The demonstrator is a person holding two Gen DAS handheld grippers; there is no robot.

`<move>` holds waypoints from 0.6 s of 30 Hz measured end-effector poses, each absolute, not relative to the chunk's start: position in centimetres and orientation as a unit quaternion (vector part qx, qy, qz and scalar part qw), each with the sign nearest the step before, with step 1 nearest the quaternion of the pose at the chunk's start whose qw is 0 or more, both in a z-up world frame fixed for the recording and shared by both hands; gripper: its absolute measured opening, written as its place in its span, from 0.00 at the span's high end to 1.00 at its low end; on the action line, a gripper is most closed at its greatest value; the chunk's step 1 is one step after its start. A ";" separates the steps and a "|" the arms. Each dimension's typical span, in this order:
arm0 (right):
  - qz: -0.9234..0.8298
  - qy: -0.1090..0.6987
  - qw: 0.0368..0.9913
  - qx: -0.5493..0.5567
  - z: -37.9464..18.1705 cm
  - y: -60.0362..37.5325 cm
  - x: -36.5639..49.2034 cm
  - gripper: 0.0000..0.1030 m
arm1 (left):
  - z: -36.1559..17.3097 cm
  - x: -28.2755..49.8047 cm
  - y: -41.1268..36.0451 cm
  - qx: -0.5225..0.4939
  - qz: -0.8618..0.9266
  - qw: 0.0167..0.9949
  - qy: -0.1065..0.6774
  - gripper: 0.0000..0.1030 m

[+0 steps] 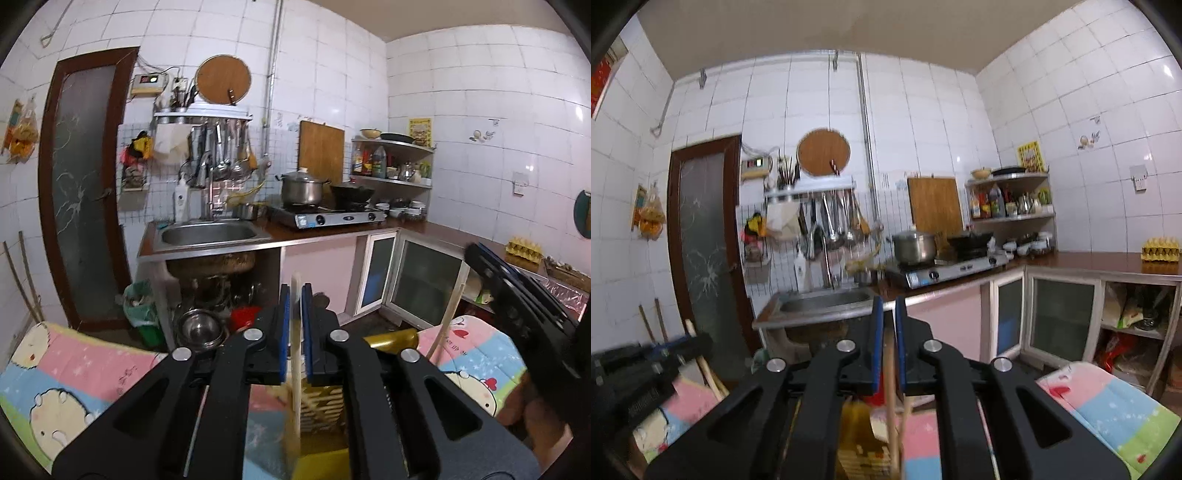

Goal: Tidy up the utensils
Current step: 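Open the left tool into the yellow holder while the right tool releases its chopstick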

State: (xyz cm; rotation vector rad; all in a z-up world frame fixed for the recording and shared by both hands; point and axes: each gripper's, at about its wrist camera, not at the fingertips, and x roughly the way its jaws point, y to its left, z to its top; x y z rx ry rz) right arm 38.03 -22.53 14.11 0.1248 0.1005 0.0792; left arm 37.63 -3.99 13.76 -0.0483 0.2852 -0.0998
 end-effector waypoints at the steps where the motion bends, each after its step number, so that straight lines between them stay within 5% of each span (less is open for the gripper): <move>1: 0.033 0.061 0.996 0.061 14.1 -22.7 37.7 0.64 | 14.0 37.2 -3.5 -0.025 -0.047 0.988 0.146 0.55; 2: 0.027 0.066 0.996 0.062 14.1 -23.0 37.2 0.39 | 14.3 36.6 -3.0 -0.025 -0.039 0.989 0.142 0.45; 4: 0.015 0.070 0.996 0.056 14.3 -23.5 35.5 0.36 | 15.1 35.0 -2.2 -0.019 -0.023 0.991 0.132 0.27; 9: -0.010 0.120 0.992 0.046 14.1 -24.1 31.5 0.35 | 16.4 31.4 0.0 -0.025 -0.023 0.989 0.146 0.08; 18: -0.007 0.229 0.973 0.039 9.3 -22.4 25.7 0.32 | 13.2 25.6 1.0 -0.005 -0.021 0.976 0.215 0.05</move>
